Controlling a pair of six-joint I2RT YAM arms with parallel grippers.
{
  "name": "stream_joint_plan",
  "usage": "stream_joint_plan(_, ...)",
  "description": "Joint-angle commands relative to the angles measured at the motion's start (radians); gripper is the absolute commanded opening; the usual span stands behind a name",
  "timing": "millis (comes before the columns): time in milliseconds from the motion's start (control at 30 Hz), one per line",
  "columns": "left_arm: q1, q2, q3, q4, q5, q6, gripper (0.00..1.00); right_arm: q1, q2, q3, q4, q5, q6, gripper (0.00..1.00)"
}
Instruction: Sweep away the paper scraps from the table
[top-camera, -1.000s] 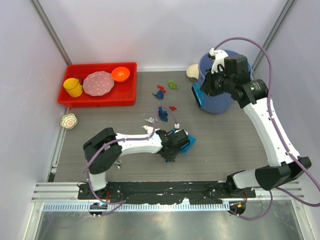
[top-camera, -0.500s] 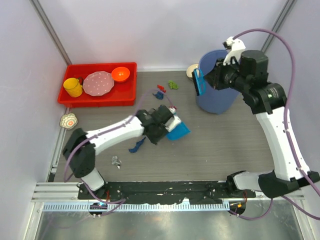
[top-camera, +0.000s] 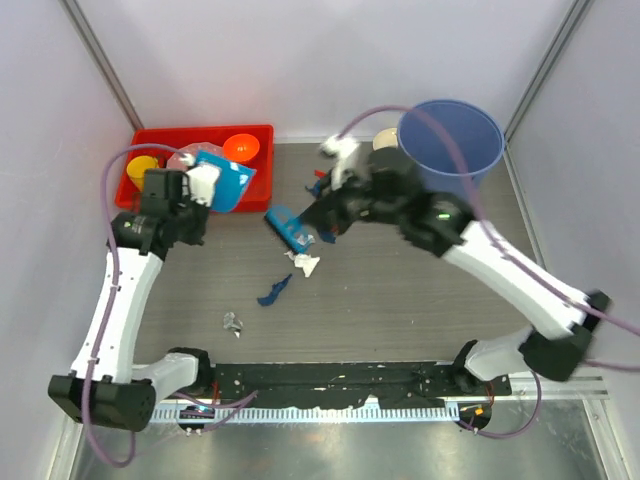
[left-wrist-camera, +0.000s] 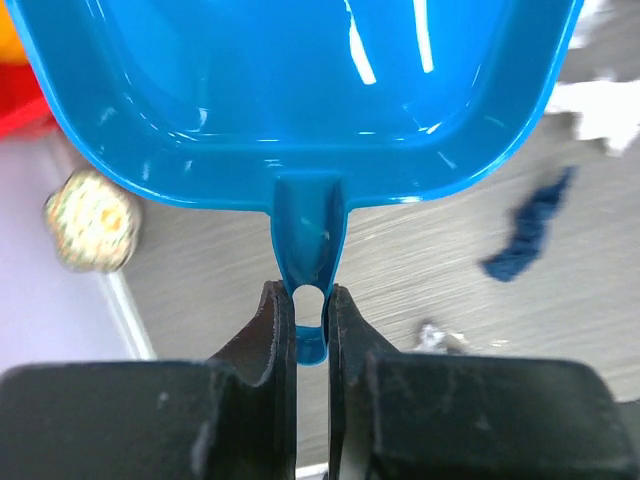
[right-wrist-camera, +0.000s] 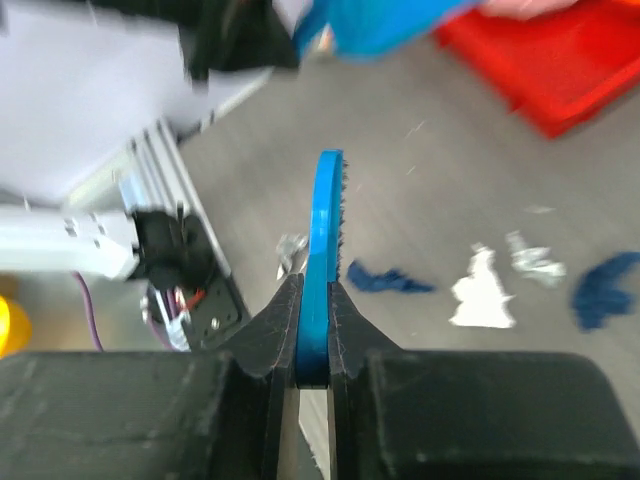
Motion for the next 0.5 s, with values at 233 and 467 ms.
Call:
stream_joint_plan(233, 0.565, 0.071, -0.07, 0.021, 0.107, 0.144, 0.0, 0.257, 0.415, -0.101, 0.464, -0.225, 0.179, 0.01)
stream_joint_plan(467, 0.573, 0.043, -0.124, 0.08, 0.052, 0.147, 0.0, 0.295, 0.662, -0.043, 0.723, -0.267, 0.438, 0.01)
